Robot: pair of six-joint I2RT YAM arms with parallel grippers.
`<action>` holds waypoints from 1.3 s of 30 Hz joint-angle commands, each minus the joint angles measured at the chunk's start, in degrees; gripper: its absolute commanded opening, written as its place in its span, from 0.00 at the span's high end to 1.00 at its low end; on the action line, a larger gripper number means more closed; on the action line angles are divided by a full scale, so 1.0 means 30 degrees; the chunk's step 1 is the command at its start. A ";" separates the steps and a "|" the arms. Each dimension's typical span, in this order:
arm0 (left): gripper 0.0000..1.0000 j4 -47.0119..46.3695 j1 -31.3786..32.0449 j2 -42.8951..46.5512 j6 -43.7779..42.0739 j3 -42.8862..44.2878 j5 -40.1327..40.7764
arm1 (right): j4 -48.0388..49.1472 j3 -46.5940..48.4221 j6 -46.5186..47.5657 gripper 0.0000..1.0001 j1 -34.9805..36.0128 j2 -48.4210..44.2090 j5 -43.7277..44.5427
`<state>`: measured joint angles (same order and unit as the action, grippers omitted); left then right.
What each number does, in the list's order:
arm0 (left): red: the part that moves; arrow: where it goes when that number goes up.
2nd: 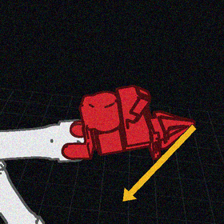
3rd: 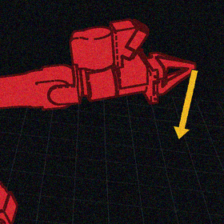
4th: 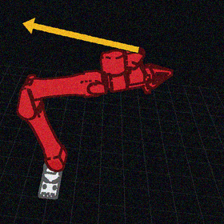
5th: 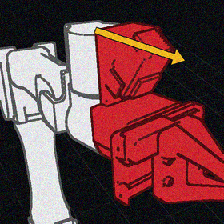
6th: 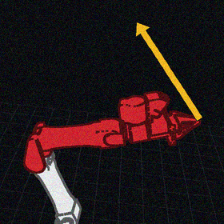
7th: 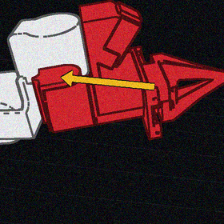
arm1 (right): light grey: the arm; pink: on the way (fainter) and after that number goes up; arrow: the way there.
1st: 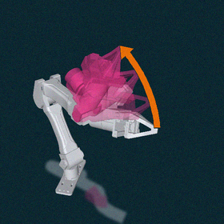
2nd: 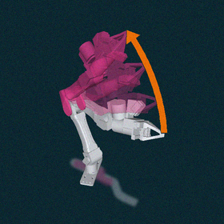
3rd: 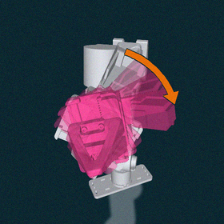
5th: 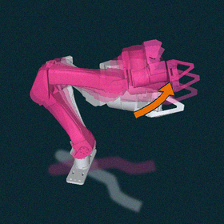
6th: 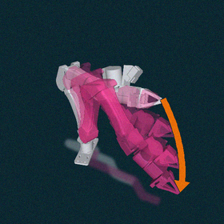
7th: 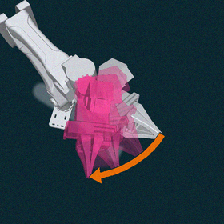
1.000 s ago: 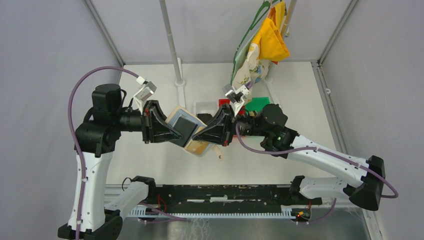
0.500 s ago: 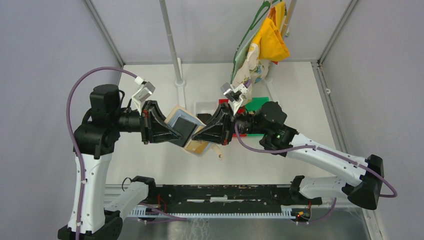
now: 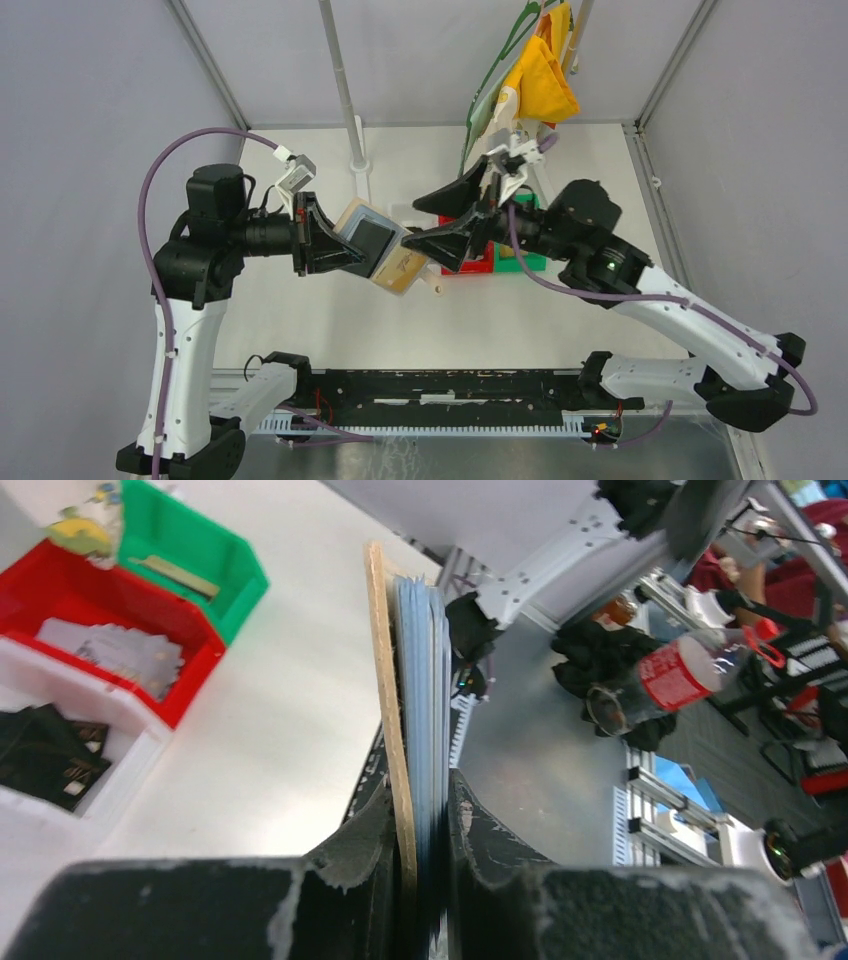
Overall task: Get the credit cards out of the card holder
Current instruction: Remove the credit card from the card holder.
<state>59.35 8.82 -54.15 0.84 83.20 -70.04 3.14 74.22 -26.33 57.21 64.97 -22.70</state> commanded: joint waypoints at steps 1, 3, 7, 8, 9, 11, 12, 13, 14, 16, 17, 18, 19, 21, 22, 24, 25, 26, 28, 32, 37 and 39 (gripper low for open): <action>0.98 -0.1211 0.0019 -0.0128 0.0769 0.0475 0.2553 | -0.1377 0.0664 0.1471 0.24 -0.0247 -0.2398 0.5465; 0.98 -0.1621 0.0034 -0.0143 0.1064 0.0356 0.2835 | -0.0245 -0.0015 0.0484 0.29 -0.0247 -0.2389 0.4287; 0.98 -0.2608 0.0027 -0.0068 0.2034 -0.0007 0.3320 | 0.2663 -0.1491 -0.2921 0.31 -0.0204 -0.0988 0.0272; 0.98 -0.2688 0.0020 -0.0071 0.2085 0.0020 0.3247 | 0.3687 -0.1941 -0.3870 0.32 -0.0188 -0.0641 -0.0466; 0.98 -0.2724 0.0019 -0.0105 0.2180 0.0027 0.3095 | 0.4385 -0.2467 -0.4493 0.33 -0.0159 -0.0420 -0.0787; 0.98 -0.2733 0.0019 -0.0087 0.2341 0.0068 0.2766 | 0.5746 -0.3421 -0.5383 0.34 -0.0127 -0.0188 -0.1123; 0.98 -0.2755 0.0019 -0.0048 0.2439 0.0070 0.2639 | 0.6605 -0.3914 -0.5768 0.35 -0.0121 -0.0104 -0.1240; 0.98 -0.2798 0.0005 -0.0003 0.2517 0.0048 0.2525 | 0.7213 -0.4255 -0.6244 0.36 -0.0138 0.0025 -0.1374; 0.98 -0.2840 0.0022 0.0061 0.2567 0.0020 0.2375 | 0.7786 -0.4501 -0.6534 0.36 -0.0095 0.0184 -0.1612; 0.98 -0.3004 0.0019 0.0094 0.2807 -0.0043 0.1906 | 0.8156 -0.4658 -0.6932 0.36 -0.0062 0.0493 -0.1811; 0.98 -0.3115 0.0019 0.0092 0.2988 -0.0017 0.1638 | 0.8264 -0.4718 -0.7003 0.36 -0.0032 0.0655 -0.1863; 0.98 -0.3166 0.0019 0.0040 0.3076 0.0044 0.1297 | 0.8370 -0.4824 -0.7065 0.36 -0.0018 0.0738 -0.1869; 0.98 -0.3172 0.0027 -0.0025 0.3113 0.0162 0.0991 | 0.8424 -0.4948 -0.7135 0.36 0.0014 0.0809 -0.1841; 0.98 -0.3213 0.0025 -0.0150 0.3345 0.0316 0.0498 | 0.8689 -0.5241 -0.7289 0.37 0.0060 0.0872 -0.1759; 0.98 -0.3255 0.0020 -0.0193 0.3447 0.0291 0.0144 | 0.8772 -0.5360 -0.7305 0.38 0.0067 0.0880 -0.1660; 0.98 -0.3317 0.0020 -0.0255 0.3558 0.0182 -0.0531 | 0.9192 -0.5568 -0.7435 0.40 0.0088 0.0902 -0.1539; 0.98 -0.3341 0.0023 -0.0256 0.3645 0.0143 -0.0633 | 0.9498 -0.5610 -0.7518 0.41 0.0093 0.0924 -0.1527; 0.98 -0.3362 0.0034 -0.0256 0.3667 0.0079 -0.0636 | 0.9648 -0.5571 -0.7610 0.42 0.0114 0.1013 -0.1540; 0.98 -0.3370 0.0022 -0.0204 0.3680 0.0012 -0.0687 | 0.9737 -0.5273 -0.7661 0.44 0.0093 0.1235 -0.1556; 0.95 -0.3487 0.0019 -0.0154 0.3957 0.0071 -0.1932 | 0.9761 -0.4869 -0.7738 0.45 0.0113 0.1626 -0.1538; 0.92 -0.3547 0.0019 -0.0036 0.4029 -0.0042 -0.2494 | 1.0312 -0.4661 -0.8051 0.49 0.0096 0.1920 -0.1206; 0.90 -0.3554 0.0019 -0.0048 0.4049 -0.0197 -0.2466 | 1.0435 -0.4493 -0.8181 0.52 0.0086 0.2156 -0.1055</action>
<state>51.33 8.69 -55.13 10.07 82.61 -70.94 30.57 57.80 -49.78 57.65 69.89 -27.97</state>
